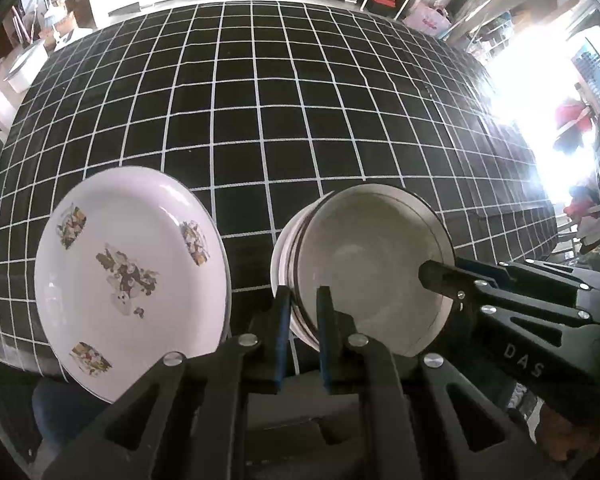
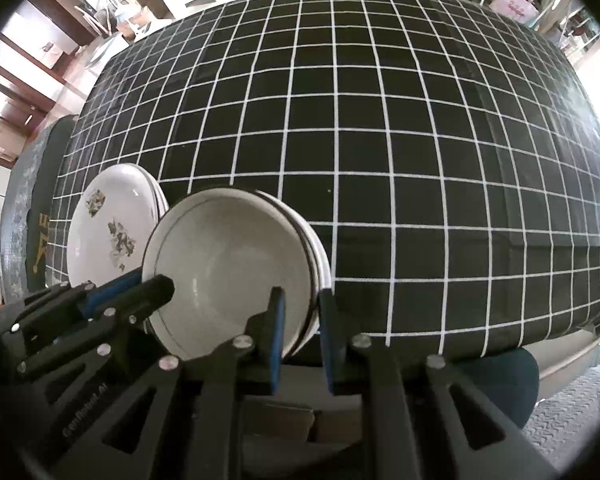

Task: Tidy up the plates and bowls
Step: 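Open the left tool and release the floral bowl onto the bowls, then grasp the rim of the nested bowl stack with the right tool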

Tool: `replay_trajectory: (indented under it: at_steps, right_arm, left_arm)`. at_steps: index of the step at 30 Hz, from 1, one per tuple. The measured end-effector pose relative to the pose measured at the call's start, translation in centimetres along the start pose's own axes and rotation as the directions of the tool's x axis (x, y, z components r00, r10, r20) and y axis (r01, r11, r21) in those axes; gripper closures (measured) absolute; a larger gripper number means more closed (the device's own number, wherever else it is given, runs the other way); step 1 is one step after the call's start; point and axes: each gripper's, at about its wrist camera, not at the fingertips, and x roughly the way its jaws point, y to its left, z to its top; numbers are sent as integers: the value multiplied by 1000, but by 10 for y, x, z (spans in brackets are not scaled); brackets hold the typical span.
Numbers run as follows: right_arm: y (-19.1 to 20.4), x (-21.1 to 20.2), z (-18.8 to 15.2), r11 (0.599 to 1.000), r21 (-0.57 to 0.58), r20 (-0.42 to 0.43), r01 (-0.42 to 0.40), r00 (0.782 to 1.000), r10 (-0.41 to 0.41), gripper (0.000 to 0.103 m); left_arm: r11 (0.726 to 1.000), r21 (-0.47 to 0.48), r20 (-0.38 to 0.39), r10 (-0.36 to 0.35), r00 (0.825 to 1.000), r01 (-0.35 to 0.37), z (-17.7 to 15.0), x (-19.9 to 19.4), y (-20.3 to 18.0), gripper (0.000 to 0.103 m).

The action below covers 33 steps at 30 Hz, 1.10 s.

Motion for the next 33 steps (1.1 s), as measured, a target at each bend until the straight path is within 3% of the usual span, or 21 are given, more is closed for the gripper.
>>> replay_trajectory:
  at_steps: [3,10,14,20,23,28,33]
  right_arm:
    - [-3,-7,-4,1000,-3,20,-11,1000,11,80]
    - [-23,-15,-13,996,61,62,-66,996,62,54]
    - [-30,-18,-18,988,104,87,-115,991,106,49]
    - [-30,-25,-26,975,117,136,-190,975,174,47]
    - [-31,-29,-30,968,132,178,-213,966,189,34]
    - [-30,-24,-32,962,160,191,-221,963,189,23]
    - [-30,-14,-26,955,186,190,-229,962,194,22]
  left_arm:
    - [1000,5,10,-12,1000,12,-2,-6,0,92]
    - [998,-6,66,-59,996,59,-14,-27,5,77]
    - [995,-15,81,-100,992,102,-21,-34,10,63]
    - [980,-57,113,-181,977,188,-32,-37,24,55]
    - [971,-50,118,-227,967,234,-37,-37,27,46]
    - [961,-38,127,-265,956,272,-39,-28,25,38]
    - [966,-15,125,-253,959,256,-35,-17,15,37]
